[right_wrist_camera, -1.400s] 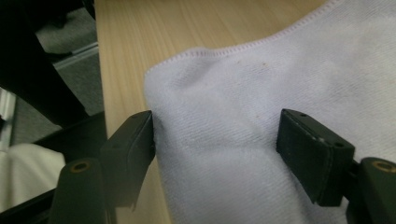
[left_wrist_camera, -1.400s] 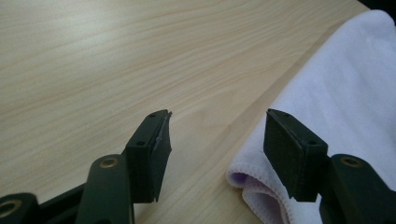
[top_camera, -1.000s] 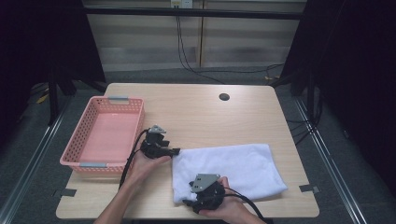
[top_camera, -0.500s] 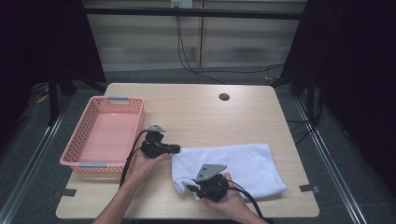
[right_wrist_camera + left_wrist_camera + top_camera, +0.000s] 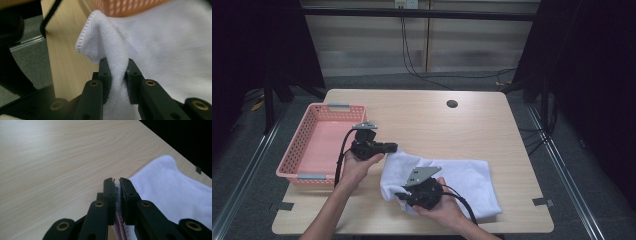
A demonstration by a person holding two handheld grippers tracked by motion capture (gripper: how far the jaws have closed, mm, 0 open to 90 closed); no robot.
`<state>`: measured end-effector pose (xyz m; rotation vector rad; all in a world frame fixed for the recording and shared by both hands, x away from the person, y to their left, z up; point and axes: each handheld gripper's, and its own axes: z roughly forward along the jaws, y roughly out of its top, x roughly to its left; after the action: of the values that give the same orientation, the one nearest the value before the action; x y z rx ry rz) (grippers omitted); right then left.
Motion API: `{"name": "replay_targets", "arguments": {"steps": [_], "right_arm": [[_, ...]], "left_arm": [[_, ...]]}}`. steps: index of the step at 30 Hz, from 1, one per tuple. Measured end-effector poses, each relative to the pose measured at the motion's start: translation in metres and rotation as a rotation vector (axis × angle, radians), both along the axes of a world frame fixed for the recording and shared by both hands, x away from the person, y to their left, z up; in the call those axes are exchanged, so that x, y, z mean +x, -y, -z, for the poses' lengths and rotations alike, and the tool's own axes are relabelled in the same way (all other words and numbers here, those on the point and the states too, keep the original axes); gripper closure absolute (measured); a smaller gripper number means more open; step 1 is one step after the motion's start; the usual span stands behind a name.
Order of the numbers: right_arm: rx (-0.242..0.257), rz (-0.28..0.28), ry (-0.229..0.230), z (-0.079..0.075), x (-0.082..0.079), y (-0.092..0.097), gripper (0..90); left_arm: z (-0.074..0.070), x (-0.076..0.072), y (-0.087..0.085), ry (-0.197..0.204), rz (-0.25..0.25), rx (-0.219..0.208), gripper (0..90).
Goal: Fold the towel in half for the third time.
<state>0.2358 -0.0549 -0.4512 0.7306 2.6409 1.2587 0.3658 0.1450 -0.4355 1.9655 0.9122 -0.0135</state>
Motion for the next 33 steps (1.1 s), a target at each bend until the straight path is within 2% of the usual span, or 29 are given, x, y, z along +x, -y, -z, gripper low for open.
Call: {"name": "replay_targets", "arguments": {"steps": [2,4,5,7,8,10,11,14,15,16,17,20,22,23,25,26,28,29,31,33], "right_arm": [[-0.018,0.004,-0.010,0.013,0.001,-0.003,78.9],[-0.034,0.015,-0.026,0.024,0.003,-0.004,77.9],[-0.062,0.017,-0.017,0.027,0.003,-0.005,75.2],[-0.058,0.003,-0.042,0.031,0.003,-0.005,64.0],[-0.065,-0.012,-0.039,0.033,0.003,-0.005,59.4],[-0.087,-0.032,-0.028,0.035,0.002,-0.008,55.8],[-0.123,-0.040,-0.016,0.038,0.000,-0.011,55.3],[-0.156,-0.050,0.036,0.041,-0.003,-0.013,58.1],[-0.177,-0.066,0.084,0.043,-0.006,-0.012,60.8],[-0.181,-0.065,0.108,0.044,-0.008,-0.010,64.8],[-0.184,-0.057,0.114,0.044,-0.007,-0.009,71.8],[-0.178,-0.022,0.096,0.042,-0.004,-0.007,77.3],[-0.135,0.010,0.074,0.040,-0.005,-0.006,77.7],[-0.100,0.023,0.055,0.038,-0.004,-0.004,77.8],[-0.007,0.038,0.049,0.026,-0.004,0.002,77.8],[0.017,0.046,0.050,0.021,-0.003,0.004,77.8],[0.096,0.066,0.051,0.004,-0.002,0.007,77.8],[0.135,0.068,0.037,-0.004,-0.001,0.008,77.8],[0.196,0.060,0.040,-0.018,-0.002,0.005,77.8],[0.252,0.053,0.058,-0.029,-0.005,0.002,77.7]], "left_arm": [[0.005,0.001,0.005,-0.003,0.006,0.004,84.3],[0.010,0.003,0.010,-0.011,0.002,0.048,84.1],[0.011,0.004,0.010,-0.016,0.005,0.053,84.0],[0.012,0.005,0.010,-0.020,0.009,0.041,83.9],[0.013,0.005,0.010,-0.020,0.008,0.038,83.8],[0.015,0.006,0.009,-0.033,-0.003,0.041,83.6],[0.016,0.006,0.010,-0.037,-0.004,0.041,83.3],[0.018,0.007,0.009,-0.040,-0.010,0.044,83.2],[0.018,0.007,0.009,-0.040,-0.012,0.051,83.2],[0.019,0.007,0.010,-0.039,-0.012,0.055,83.2],[0.018,0.006,0.010,-0.039,-0.015,0.051,83.3],[0.018,0.007,0.010,-0.041,-0.027,0.048,83.8],[0.016,0.008,0.007,-0.041,-0.035,0.045,84.1],[0.013,0.009,0.004,-0.045,-0.049,0.036,84.2],[0.007,0.010,-0.002,-0.039,-0.065,0.003,84.3],[-0.001,0.012,-0.009,-0.042,-0.085,-0.037,84.3],[-0.014,0.011,-0.013,-0.027,-0.105,-0.054,84.4],[-0.020,0.010,-0.015,-0.023,-0.110,-0.069,84.5],[-0.038,0.008,-0.016,-0.003,-0.116,-0.072,84.6],[-0.051,0.007,-0.015,0.008,-0.129,-0.080,84.6]]}}
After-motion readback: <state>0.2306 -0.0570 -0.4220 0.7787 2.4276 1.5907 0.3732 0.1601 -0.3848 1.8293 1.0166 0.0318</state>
